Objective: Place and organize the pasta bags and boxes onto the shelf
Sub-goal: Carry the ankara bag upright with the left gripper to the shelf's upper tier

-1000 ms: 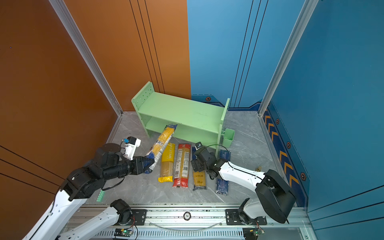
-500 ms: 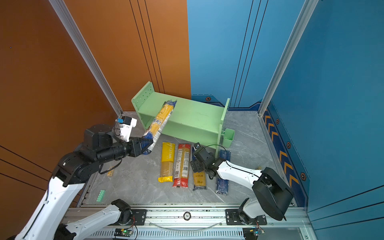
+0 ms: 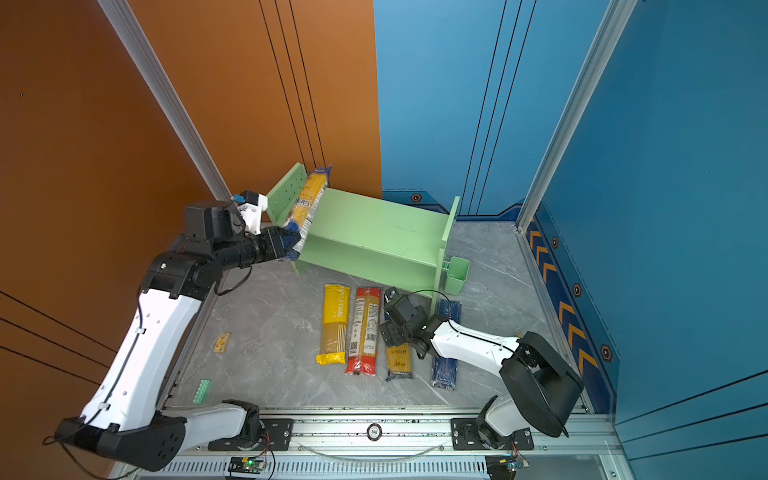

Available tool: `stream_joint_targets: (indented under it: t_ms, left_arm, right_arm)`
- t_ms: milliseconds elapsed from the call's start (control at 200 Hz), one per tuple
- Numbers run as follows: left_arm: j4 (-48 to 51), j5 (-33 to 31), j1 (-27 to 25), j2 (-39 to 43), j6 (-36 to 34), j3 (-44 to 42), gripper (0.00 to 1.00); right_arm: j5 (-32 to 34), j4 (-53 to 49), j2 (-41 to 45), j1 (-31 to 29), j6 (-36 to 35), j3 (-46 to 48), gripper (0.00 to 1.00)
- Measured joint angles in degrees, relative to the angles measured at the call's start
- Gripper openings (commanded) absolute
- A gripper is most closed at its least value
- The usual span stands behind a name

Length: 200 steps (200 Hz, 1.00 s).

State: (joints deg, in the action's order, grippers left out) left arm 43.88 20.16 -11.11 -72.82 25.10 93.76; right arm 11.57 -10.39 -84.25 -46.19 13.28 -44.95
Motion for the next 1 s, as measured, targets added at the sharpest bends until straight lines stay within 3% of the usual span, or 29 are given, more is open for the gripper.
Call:
stream_joint_targets:
  t_ms: [416, 1001]
  left_arm:
    - [-2.34, 1.07, 1.81, -5.88, -5.68, 5.35, 0.0]
    - [-2.08, -7.06, 1.95, -10.47, -14.69, 5.35, 0.0]
  right_arm:
    - [-0.04, -0.13, -2.56, -0.52, 0.02, -0.85, 0.97]
    - [0.0, -0.13, -2.95, -1.44, 0.07, -0.87, 0.97]
